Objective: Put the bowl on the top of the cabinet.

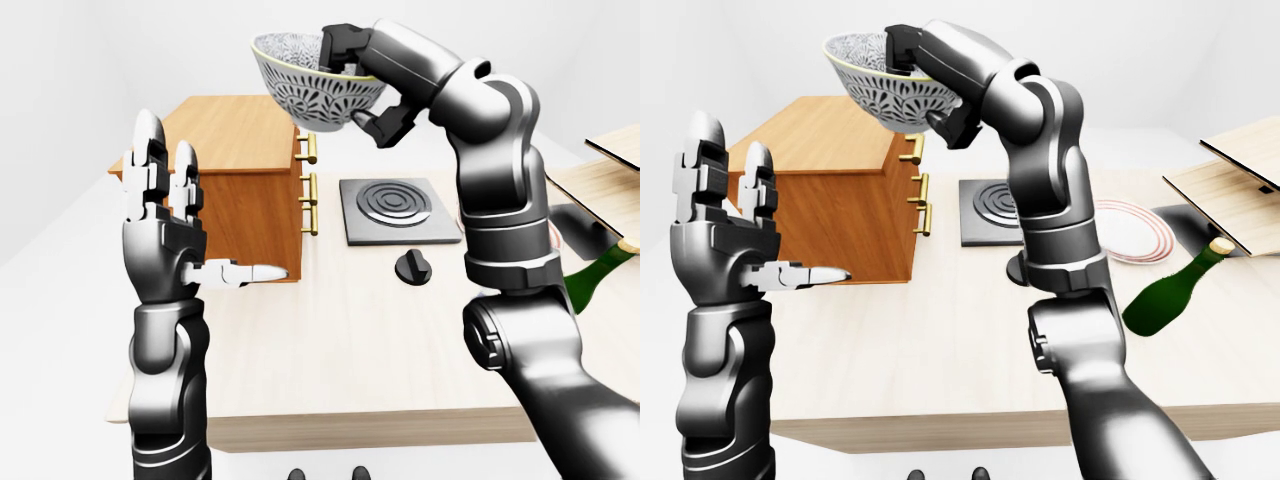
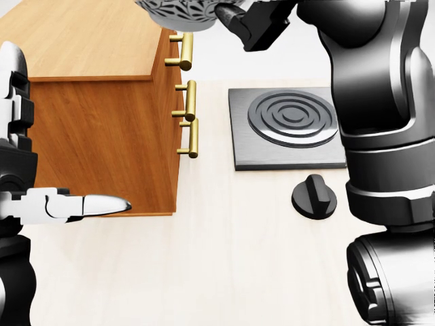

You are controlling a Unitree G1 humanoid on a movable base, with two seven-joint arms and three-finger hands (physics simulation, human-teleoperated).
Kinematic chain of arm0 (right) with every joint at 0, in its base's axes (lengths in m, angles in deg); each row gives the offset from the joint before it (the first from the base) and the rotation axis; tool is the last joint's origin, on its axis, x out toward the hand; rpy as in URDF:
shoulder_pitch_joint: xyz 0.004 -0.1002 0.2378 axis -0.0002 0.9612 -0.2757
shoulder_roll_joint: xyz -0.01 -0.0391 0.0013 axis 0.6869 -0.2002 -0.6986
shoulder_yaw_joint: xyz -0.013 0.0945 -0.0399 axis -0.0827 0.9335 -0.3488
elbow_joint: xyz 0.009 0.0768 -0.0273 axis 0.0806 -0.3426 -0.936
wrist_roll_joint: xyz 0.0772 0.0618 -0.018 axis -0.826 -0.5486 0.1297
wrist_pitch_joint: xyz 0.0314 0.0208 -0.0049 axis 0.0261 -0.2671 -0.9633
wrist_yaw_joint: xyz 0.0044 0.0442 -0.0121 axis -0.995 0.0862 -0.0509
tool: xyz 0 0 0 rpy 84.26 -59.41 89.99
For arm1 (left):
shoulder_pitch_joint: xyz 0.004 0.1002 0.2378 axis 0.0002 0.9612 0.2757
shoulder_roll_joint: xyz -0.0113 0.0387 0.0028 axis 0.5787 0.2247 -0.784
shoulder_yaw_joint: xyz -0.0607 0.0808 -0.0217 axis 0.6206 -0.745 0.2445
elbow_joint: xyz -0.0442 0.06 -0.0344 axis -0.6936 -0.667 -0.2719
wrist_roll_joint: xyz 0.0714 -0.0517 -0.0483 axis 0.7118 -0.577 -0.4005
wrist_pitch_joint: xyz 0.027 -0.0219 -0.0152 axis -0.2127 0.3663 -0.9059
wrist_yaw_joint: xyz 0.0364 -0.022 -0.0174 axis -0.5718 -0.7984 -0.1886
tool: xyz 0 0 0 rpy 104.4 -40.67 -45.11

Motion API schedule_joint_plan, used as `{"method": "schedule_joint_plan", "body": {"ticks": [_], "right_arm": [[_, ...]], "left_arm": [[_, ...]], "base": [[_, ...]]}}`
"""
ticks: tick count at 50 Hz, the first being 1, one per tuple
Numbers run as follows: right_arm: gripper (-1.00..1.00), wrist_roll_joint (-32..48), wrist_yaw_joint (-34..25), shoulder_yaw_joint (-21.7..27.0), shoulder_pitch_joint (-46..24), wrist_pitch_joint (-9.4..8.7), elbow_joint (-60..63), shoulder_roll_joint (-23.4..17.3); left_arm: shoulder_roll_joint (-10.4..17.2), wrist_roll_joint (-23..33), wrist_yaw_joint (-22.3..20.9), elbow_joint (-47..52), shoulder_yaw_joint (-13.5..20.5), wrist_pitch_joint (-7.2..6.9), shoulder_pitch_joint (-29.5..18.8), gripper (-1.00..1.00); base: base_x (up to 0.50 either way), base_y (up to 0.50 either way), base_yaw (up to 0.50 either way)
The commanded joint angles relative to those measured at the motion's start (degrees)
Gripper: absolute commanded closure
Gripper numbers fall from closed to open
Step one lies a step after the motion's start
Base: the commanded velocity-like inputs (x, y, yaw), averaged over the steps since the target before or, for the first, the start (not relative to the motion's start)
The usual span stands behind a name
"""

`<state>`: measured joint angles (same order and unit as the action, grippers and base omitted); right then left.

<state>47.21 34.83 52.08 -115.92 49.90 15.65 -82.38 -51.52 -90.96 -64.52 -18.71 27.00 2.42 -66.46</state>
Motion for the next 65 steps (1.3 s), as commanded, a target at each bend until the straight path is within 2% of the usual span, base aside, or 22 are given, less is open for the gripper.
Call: {"method": "schedule_joint_plan", "body": {"ticks": [1,4,9,18,31,44,65], "right_arm": [[1.0,0.03,0.0,-1.47,-13.12,5.27,-20.39,3.09],[1.0,0.22,0.33,-1.72,-15.61,5.27,-24.84,3.73],[1.0,0.27,4.42,-2.22,-19.81,5.27,-34.68,5.61],[1.0,0.53,10.17,-2.8,-24.61,5.27,-45.0,8.48],[1.0,3.46,18.79,-3.92,-28.25,5.27,-52.34,11.08],[1.0,5.63,25.34,-4.03,-28.09,5.27,-56.33,13.62],[1.0,6.46,26.65,-4.21,-25.92,5.27,-58.18,16.38]], "left_arm": [[0.19,-0.09,-0.2,-0.08,0.22,0.0,-0.12,-1.0],[0.14,-0.02,-0.22,0.02,0.15,0.0,0.09,-1.0],[0.16,-0.02,-0.32,0.05,0.28,0.0,0.22,-1.0],[0.46,-0.16,-0.42,0.1,0.61,0.0,-0.27,-1.0],[0.61,-0.12,-0.5,-0.24,0.8,0.0,-0.18,-1.0],[0.38,-0.33,-0.61,-0.14,0.7,0.0,-0.06,-1.0],[0.3,-0.68,-0.51,-0.43,0.51,0.0,0.12,-1.0]], "base": [[0.0,0.0,0.0],[0.0,0.0,0.0],[0.0,0.0,0.0],[0.0,0.0,0.0],[0.0,0.0,0.0],[0.0,0.0,0.0],[0.0,0.0,0.0]]}}
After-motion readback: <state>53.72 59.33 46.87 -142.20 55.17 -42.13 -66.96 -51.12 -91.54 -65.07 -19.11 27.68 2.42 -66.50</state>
